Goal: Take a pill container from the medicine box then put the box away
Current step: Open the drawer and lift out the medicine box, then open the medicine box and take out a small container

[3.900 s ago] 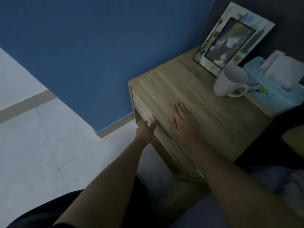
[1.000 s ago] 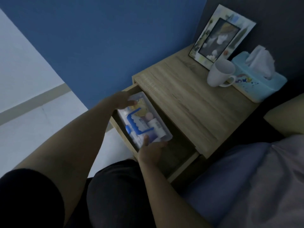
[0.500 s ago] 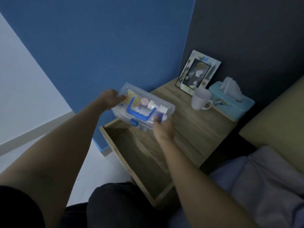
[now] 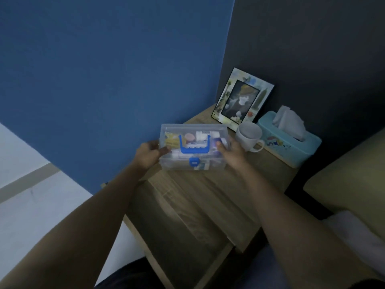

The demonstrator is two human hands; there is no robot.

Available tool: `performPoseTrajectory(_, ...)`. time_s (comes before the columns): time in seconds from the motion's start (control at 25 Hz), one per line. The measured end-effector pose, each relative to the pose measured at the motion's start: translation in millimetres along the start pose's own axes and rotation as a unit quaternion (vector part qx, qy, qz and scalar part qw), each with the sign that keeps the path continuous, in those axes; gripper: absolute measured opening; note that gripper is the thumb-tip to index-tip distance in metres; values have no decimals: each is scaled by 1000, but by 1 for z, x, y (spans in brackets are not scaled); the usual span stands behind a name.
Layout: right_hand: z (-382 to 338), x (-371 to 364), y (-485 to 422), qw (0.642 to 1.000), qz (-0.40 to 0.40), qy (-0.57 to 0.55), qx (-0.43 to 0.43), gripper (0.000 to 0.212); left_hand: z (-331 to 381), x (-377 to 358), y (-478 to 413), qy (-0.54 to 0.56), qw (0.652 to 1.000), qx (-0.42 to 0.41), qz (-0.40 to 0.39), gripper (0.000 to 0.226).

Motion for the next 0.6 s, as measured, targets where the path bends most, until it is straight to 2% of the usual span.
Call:
performPoseTrajectory(0.2, 4, 1, -18, 999, -27, 11, 37, 40, 0, -11, -8, 0, 1000, -15, -19, 34)
performPoseTrajectory(0.32, 4, -3, -27, 991, -32, 123, 33, 42, -1, -14, -10, -2, 1000, -4, -22, 35)
performPoseTrajectory(0.36, 3, -3, -27, 981, -13, 192, 30, 45, 1, -11, -8, -22, 1000, -4, 1, 42)
performPoseTrajectory(0.4, -3, 0, -26, 964, 18, 264, 39, 50, 2, -5, -3, -49, 997, -2, 56, 50)
performPoseTrajectory(0.44, -14, 1, -23, 942, 48, 324, 74, 55, 5, 6, 8, -62, 987, 3, 150, 54)
performPoseTrajectory(0.48, -27, -3, -18, 920, 58, 366, 132, 58, 5, 14, 27, -50, 966, 10, 255, 47)
performPoseTrajectory(0.52, -36, -11, -13, 898, 41, 394, 194, 58, 3, 9, 47, -17, 945, 23, 326, 34)
performPoseTrajectory(0.56, -39, -21, -9, 877, 6, 418, 239, 57, -3, -9, 58, 14, 942, 51, 330, 25)
performPoseTrajectory(0.6, -36, -29, -8, 858, -35, 443, 259, 57, -9, -36, 62, 36, 954, 79, 287, 24)
Point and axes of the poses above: each hand's wrist, its own y-axis away from the middle knuckle, its own x-axis out of the back of the hand, z = x × y, the point moved 10 cm from there along -y, towards the middle knuckle, and after that the axes turned 10 degrees about -x, right-handed, at the moved point
